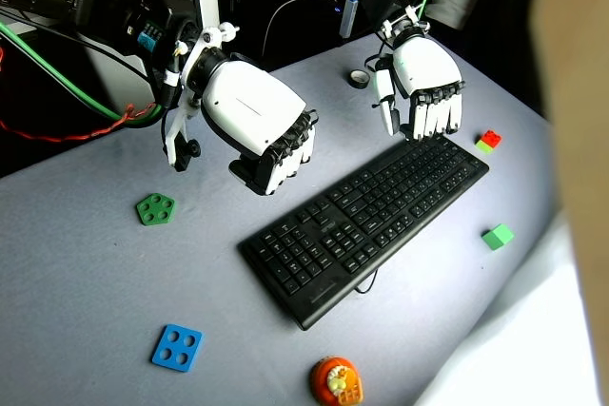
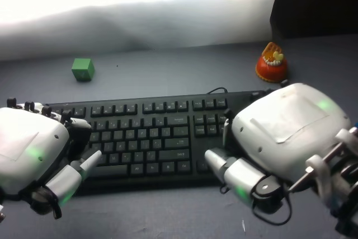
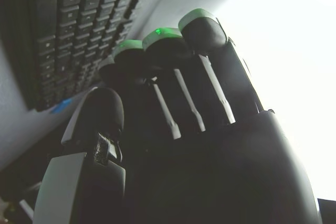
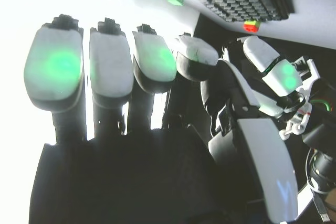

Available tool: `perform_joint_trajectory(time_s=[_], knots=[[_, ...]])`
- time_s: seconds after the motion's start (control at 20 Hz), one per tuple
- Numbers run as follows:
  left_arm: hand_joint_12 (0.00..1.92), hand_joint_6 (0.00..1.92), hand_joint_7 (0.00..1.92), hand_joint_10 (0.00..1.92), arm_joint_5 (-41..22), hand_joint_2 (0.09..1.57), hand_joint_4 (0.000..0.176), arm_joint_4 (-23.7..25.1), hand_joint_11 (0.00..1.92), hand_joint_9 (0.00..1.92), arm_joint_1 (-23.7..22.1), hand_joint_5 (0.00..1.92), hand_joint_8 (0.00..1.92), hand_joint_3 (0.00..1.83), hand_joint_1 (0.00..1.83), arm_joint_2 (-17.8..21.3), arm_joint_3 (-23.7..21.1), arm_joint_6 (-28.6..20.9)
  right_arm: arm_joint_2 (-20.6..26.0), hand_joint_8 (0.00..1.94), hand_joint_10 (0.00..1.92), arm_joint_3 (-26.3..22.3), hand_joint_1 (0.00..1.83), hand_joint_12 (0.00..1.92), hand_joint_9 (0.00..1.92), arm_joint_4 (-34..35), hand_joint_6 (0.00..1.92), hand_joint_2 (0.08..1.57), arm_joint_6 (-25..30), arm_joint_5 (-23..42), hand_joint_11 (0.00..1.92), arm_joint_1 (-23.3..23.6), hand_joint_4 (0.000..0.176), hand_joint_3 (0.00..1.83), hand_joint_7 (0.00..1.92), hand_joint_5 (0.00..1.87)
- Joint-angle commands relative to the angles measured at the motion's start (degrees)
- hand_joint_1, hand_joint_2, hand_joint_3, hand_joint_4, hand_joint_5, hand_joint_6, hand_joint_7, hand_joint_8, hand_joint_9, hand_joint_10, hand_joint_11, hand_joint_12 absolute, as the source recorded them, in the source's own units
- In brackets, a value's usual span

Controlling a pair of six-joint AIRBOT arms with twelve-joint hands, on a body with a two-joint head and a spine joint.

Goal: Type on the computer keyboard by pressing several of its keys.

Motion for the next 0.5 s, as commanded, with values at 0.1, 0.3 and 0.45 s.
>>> perform_joint_trajectory(time_s=[0.1, 0.3, 0.45], knots=[[0.88, 0.03, 0.17, 0.09, -5.8, 1.22, 0.064, 1.9, 0.0, 0.18, 0.1, 0.12, 0.0, 0.02, 0.0, 0.0, 0.0, -0.2, -2.6, 0.01, 0.31, 0.3, 0.04, 1.08, 0.25, -4.6, 0.22, 1.13, -2.4, 5.9, 0.0, 1.0, 0.0, 0.05, 0.37, 0.28], [0.86, 0.02, 0.17, 0.05, -5.6, 1.24, 0.066, 1.9, 0.0, 0.2, 0.8, 0.13, 0.0, 0.01, 0.0, -0.4, -0.1, -0.1, -9.5, 0.0, 0.28, 4.2, 0.05, 1.07, 0.27, -0.4, 0.17, 1.14, -8.4, 11.9, 0.0, 3.1, 0.0, 0.02, 0.36, 0.3], [0.9, 0.02, 0.18, 0.05, -5.7, 1.24, 0.061, 1.9, 0.0, 0.22, 2.9, 0.15, 0.0, 0.01, 0.0, -0.5, 0.0, -0.3, -15.3, 0.0, 0.27, 9.1, 0.01, 1.05, 0.26, 1.4, 0.14, 1.15, -8.5, 14.9, 0.0, 4.1, 0.0, 0.02, 0.36, 0.3]])
